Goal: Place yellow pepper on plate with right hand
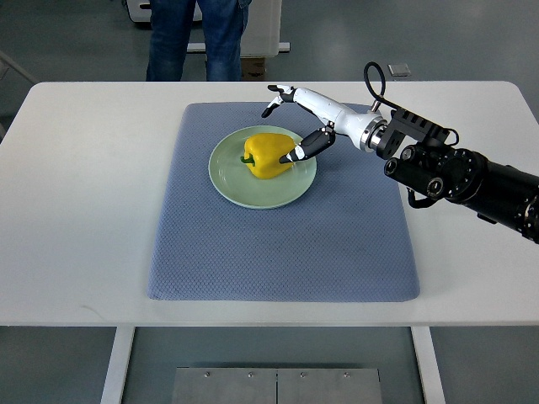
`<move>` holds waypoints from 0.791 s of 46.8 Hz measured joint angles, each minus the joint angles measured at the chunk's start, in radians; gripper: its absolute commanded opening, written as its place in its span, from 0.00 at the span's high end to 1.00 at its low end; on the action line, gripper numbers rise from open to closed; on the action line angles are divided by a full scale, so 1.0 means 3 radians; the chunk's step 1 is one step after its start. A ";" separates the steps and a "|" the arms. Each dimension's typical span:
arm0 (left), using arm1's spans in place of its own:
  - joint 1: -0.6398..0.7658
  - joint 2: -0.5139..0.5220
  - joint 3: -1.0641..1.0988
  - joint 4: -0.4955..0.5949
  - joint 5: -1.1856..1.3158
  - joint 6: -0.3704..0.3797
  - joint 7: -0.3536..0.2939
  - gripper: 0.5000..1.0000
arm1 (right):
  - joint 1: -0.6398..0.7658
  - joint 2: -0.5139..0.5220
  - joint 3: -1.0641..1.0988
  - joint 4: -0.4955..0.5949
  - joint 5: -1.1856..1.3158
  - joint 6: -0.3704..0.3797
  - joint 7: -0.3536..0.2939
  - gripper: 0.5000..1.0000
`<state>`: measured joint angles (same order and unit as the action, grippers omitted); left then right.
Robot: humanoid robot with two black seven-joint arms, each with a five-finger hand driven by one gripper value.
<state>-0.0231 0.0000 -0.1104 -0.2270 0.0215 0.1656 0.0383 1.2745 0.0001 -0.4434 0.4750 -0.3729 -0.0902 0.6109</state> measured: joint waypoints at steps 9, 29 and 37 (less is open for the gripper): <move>0.0000 0.0000 0.0000 0.0000 0.0000 0.0000 0.0000 0.00 | -0.0152 0.0000 0.0806 -0.0128 0.0001 -0.0007 0.0000 0.00; 0.0000 0.0000 0.0000 0.0000 0.0000 0.0000 0.0000 0.00 | -0.0610 0.0000 0.2179 -0.0168 0.0231 0.0003 0.0000 0.00; -0.0001 0.0000 0.0000 0.0000 0.0000 0.0000 0.0000 0.00 | -0.0701 -0.0138 0.2490 -0.0166 0.0674 0.0055 0.0000 0.00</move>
<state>-0.0233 0.0000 -0.1105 -0.2270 0.0215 0.1656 0.0382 1.0643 -0.0412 0.3036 0.4254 -0.1706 -0.0739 0.6109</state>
